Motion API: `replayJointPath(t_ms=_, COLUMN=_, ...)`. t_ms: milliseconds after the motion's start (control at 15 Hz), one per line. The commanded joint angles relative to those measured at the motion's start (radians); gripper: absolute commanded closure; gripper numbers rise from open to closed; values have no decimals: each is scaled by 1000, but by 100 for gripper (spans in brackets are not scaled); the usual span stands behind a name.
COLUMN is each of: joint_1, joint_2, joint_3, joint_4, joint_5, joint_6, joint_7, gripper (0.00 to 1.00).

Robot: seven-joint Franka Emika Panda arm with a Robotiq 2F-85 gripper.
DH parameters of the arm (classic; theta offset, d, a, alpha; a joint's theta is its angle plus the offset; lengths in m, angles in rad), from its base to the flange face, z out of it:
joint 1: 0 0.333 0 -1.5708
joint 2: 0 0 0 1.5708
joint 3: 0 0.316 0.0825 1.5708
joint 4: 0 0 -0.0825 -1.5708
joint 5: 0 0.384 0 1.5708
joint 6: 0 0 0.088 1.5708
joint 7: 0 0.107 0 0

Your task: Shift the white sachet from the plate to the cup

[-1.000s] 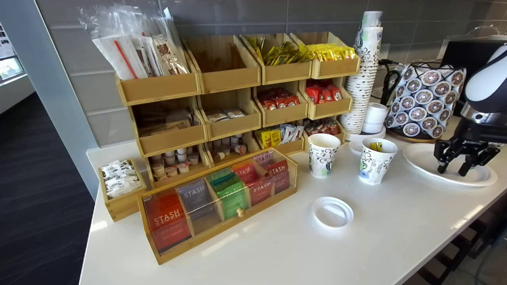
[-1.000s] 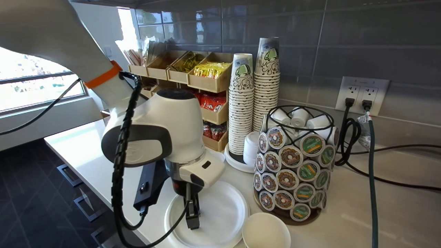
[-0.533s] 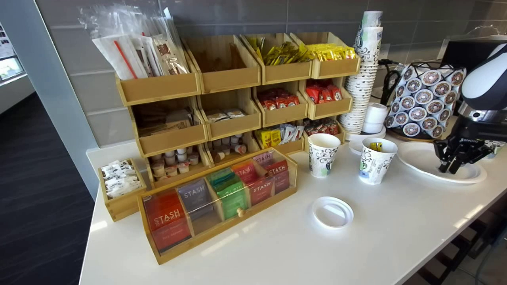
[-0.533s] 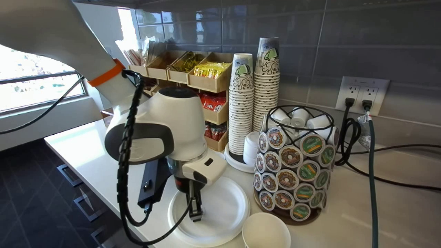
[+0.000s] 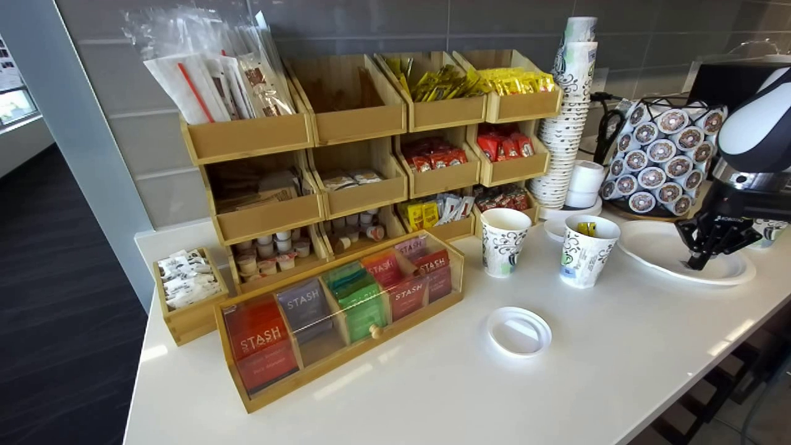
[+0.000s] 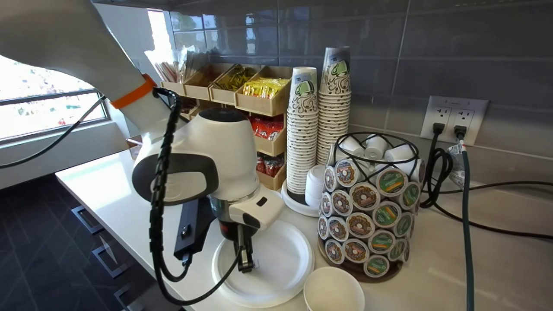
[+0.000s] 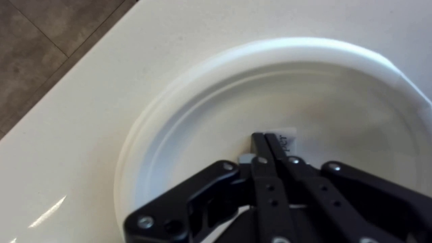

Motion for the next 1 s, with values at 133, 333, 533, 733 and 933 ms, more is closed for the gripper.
replayJointPath(t_ms=133, joint_1=16, joint_2=10, joint_3=-11, joint_4=1, joint_5=-23, joint_6=18, joint_7=1, gripper=100)
replayJointPath(t_ms=333, joint_1=24, joint_2=-20, joint_3=-21, joint_4=-6, joint_5=-56, joint_6=3, joint_7=16, gripper=100)
replayJointPath(t_ms=533, joint_1=34, joint_2=-71, joint_3=-39, joint_4=-22, joint_5=-130, joint_6=0, joint_7=38, gripper=100)
replayJointPath(t_ms=733, joint_1=27, joint_2=-133, joint_3=-45, joint_4=-37, joint_5=-182, joint_6=-15, joint_7=29, gripper=100)
replayJointPath(t_ms=933, joint_1=25, joint_2=-228, joint_3=-30, joint_4=-64, joint_5=-163, joint_6=-54, joint_7=-18, gripper=100)
